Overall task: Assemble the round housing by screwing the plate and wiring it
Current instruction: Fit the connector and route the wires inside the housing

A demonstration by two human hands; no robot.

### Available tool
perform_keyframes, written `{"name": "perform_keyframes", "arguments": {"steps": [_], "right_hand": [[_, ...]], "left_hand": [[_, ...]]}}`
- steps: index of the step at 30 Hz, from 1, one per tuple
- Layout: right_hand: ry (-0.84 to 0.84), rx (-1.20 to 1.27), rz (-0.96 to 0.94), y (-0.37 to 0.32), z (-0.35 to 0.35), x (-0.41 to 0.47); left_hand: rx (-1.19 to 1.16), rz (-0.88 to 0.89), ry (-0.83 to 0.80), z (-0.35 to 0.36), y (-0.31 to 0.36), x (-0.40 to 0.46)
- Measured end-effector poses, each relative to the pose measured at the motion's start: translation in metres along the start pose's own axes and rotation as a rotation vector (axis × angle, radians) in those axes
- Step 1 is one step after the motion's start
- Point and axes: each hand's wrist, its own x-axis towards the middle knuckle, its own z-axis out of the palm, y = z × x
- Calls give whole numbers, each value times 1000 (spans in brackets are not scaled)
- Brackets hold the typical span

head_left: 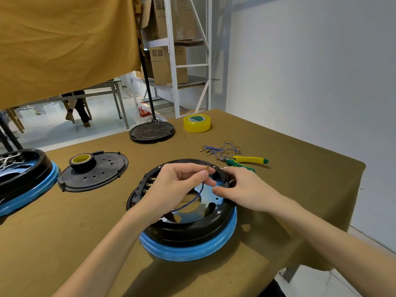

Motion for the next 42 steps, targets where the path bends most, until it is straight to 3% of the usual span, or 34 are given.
{"name": "perform_keyframes", "arguments": {"steps": [6,11,15,23,29,34,42], "right_hand": [[-135,176,-173,2,-3,15],[-236,336,-139,6,-1,35],[-193,442,-44,10,11,43],[-64,592,7,12,28,34],[-44,680,50,11,32,32],[-37,736,50,12,35,31],[-27,759,53,11,36,31]], "left_hand": [[37,-97,-95,-18,-2,-1],[389,-94,-44,-29,-7,-7],[667,-107,-13,-23,-12,-11],[928,-104,17,-11,-8,-6],[909,-109,57,-4,-10,1],[602,-226,17,-8,-15,6],[452,-280,7,-10,-14,7]]}}
